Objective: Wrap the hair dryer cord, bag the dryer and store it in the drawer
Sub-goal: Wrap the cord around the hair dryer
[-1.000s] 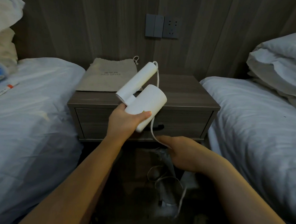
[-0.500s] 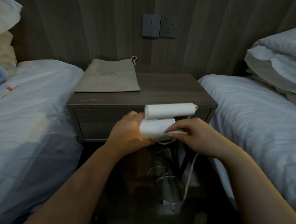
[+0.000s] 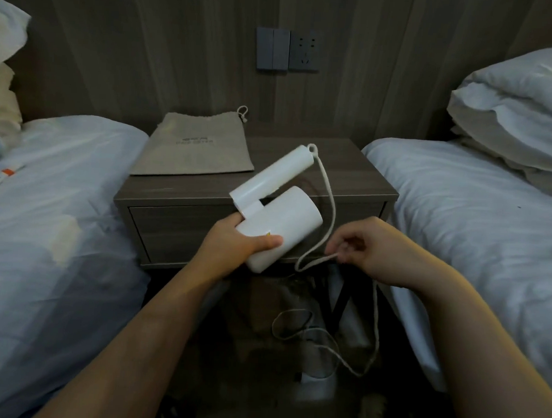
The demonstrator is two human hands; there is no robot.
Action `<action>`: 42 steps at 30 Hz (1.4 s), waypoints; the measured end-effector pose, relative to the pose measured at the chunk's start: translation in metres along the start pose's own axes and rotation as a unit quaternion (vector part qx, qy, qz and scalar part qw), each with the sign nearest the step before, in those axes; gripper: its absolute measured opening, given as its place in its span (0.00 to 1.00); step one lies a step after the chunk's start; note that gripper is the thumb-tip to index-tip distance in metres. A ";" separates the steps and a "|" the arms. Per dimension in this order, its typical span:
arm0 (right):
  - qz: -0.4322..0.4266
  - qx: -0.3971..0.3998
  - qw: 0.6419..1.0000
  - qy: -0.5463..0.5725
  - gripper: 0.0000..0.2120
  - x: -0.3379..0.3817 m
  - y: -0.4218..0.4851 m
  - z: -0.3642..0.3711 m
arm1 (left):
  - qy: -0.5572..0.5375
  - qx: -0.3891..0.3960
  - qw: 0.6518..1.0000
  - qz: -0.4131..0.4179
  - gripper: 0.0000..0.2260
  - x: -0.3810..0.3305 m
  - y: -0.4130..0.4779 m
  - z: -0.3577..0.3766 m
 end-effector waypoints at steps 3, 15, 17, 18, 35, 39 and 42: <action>-0.050 -0.010 0.999 0.007 0.13 0.013 -0.002 0.003 | 0.042 0.037 0.998 0.016 0.27 0.002 -0.003 0.003; 0.028 -0.206 0.975 -0.075 0.16 0.001 0.002 -0.004 | 0.384 0.108 0.902 0.162 0.37 -0.005 -0.021 0.026; 0.014 -0.155 0.988 -0.007 0.11 -0.004 0.004 -0.007 | 0.396 0.111 0.893 0.184 0.36 -0.007 -0.021 0.019; -0.001 -0.126 0.992 0.027 0.09 -0.007 0.004 -0.010 | 0.397 0.120 0.890 0.191 0.36 -0.008 -0.020 0.014; 0.125 0.122 0.939 0.297 0.18 -0.041 0.003 -0.001 | 0.253 0.296 0.903 0.183 0.28 0.000 -0.021 0.008; 0.088 0.118 0.957 0.250 0.21 -0.034 0.003 0.005 | 0.244 0.280 0.911 0.180 0.32 0.002 -0.019 0.007; 0.100 0.053 0.962 0.247 0.22 -0.035 0.007 0.003 | 0.255 0.255 0.917 0.170 0.46 0.001 -0.019 0.012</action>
Point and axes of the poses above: each hand's wrist, its own y-axis towards the middle knuckle, its own z-axis out of the palm, x = y × z, the point moved 2 cm from there along y, towards the middle knuckle, and after that the axes turned 13 degrees about y, right-handed, at the moved point
